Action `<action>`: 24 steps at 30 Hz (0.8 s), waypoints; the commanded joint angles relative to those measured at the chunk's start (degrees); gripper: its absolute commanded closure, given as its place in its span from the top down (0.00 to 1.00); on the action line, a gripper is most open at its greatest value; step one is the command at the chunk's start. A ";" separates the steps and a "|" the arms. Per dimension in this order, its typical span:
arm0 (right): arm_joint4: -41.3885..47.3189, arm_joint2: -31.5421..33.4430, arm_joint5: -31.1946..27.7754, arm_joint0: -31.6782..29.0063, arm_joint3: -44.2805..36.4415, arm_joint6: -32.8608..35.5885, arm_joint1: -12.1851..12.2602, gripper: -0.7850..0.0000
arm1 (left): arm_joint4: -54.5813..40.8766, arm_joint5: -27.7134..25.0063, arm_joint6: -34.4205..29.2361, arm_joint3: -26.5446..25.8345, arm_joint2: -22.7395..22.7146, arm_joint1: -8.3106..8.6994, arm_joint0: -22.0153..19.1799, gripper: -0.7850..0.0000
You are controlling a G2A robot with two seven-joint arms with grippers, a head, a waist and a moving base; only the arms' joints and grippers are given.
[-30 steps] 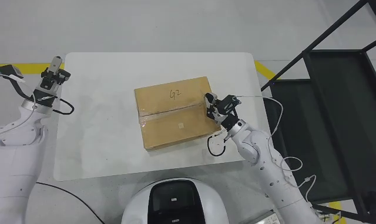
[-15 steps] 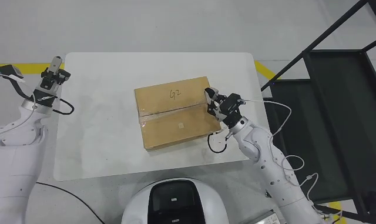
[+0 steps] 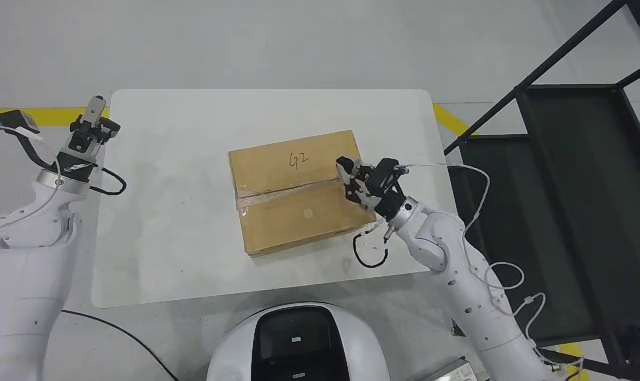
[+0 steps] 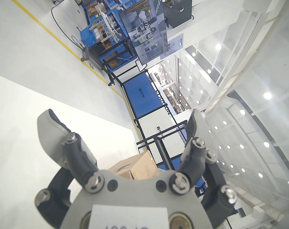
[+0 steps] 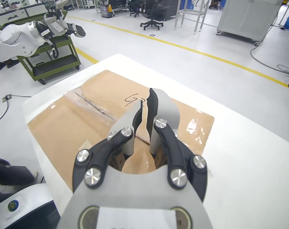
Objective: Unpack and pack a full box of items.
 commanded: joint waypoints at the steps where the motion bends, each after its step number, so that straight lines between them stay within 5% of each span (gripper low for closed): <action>1: 2.80 -0.93 -1.33 2.87 1.27 5.74 -0.11 0.00 | 0.00 0.00 0.00 0.00 0.00 0.00 0.00 1.00; 13: 13.78 -5.27 -6.02 6.17 5.35 17.61 -0.38 0.00 | 0.00 0.00 0.00 0.00 0.00 0.00 0.00 1.00; 24: 16.36 -4.46 -5.83 4.38 5.57 18.69 0.22 0.00 | 0.00 0.00 0.00 0.00 0.00 0.00 0.00 1.00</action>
